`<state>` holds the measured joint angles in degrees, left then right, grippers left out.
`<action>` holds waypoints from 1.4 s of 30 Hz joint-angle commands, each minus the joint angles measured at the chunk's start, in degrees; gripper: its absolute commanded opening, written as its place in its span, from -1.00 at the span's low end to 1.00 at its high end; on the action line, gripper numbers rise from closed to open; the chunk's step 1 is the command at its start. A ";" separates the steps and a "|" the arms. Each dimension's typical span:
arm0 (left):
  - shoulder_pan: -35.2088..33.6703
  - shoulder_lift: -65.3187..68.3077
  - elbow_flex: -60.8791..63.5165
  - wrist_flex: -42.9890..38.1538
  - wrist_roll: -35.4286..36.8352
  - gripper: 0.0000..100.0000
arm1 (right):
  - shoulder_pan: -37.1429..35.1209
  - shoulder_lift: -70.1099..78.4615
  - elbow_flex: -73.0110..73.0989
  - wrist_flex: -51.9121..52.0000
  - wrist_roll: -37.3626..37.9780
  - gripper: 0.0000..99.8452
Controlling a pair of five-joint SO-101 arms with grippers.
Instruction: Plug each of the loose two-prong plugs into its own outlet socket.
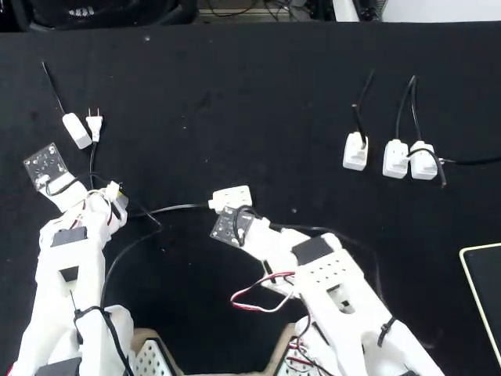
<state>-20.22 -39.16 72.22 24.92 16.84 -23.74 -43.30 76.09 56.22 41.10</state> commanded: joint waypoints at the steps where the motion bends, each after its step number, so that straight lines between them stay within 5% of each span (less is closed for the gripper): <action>1: 0.04 -1.32 -0.40 -0.79 0.62 -0.56 | -0.53 -0.75 0.04 -2.64 1.67 -0.64; 7: 0.04 -1.32 -0.31 -0.79 0.62 -0.56 | -0.18 -0.75 0.13 -4.40 3.69 -0.64; 21: 0.04 -1.32 -0.31 -0.79 0.62 -0.56 | 14.51 -0.84 -2.07 -8.35 7.47 -0.65; 31: 0.04 -1.23 -0.40 -0.79 0.62 -0.56 | 5.89 -1.19 -11.82 9.32 0.00 -0.65; 42: 0.04 -1.23 -0.31 -0.79 0.62 -0.56 | -0.44 -0.75 -1.45 -2.46 -0.09 -0.65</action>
<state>-20.22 -39.16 72.22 24.92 16.84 -23.21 -43.30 73.45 57.19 41.01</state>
